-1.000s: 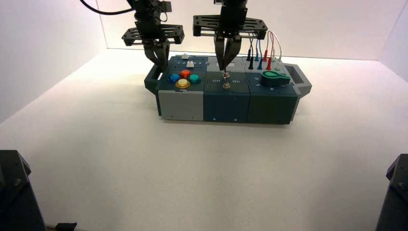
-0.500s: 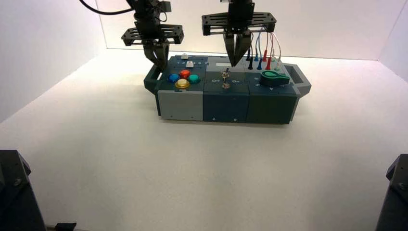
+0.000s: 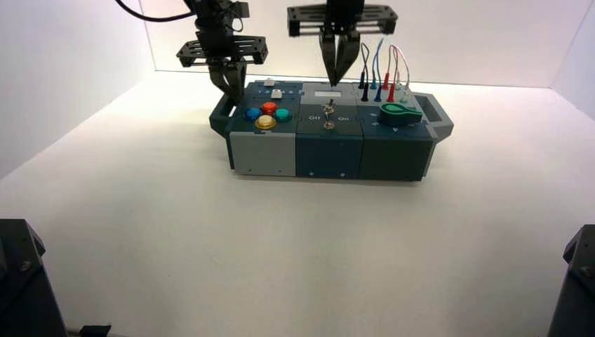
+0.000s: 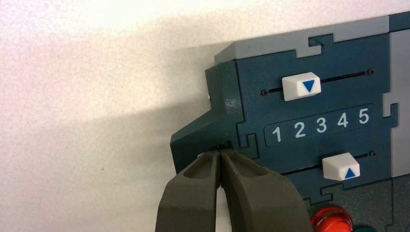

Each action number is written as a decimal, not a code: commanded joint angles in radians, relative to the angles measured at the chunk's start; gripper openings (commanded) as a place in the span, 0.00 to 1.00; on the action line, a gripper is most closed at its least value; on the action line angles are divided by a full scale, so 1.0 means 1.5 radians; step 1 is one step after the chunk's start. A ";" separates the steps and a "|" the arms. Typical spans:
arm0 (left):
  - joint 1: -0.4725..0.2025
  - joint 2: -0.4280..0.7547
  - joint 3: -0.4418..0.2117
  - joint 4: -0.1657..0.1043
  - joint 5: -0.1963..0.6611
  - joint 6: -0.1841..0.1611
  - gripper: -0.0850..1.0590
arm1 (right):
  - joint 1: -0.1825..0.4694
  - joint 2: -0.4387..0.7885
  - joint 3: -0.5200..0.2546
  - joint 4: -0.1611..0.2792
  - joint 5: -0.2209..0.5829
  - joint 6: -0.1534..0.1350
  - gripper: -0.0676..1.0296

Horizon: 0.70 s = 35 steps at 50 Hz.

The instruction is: Flip the top switch on with the right gripper.

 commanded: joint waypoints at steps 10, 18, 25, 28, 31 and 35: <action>-0.001 -0.009 -0.012 0.003 0.031 0.004 0.05 | 0.005 -0.053 -0.020 0.038 0.009 -0.031 0.04; 0.000 -0.022 -0.024 0.004 0.057 0.002 0.05 | 0.005 -0.066 -0.015 0.052 0.019 -0.042 0.04; -0.001 -0.032 -0.029 0.003 0.082 0.000 0.05 | 0.005 -0.078 -0.015 0.054 0.039 -0.053 0.04; 0.000 -0.036 -0.031 0.002 0.084 0.000 0.05 | 0.005 -0.081 -0.015 0.056 0.044 -0.056 0.04; -0.001 -0.041 -0.030 0.002 0.090 0.000 0.05 | 0.005 -0.086 -0.015 0.057 0.049 -0.061 0.04; -0.001 -0.047 -0.031 0.002 0.095 0.000 0.05 | 0.005 -0.091 -0.013 0.059 0.051 -0.065 0.04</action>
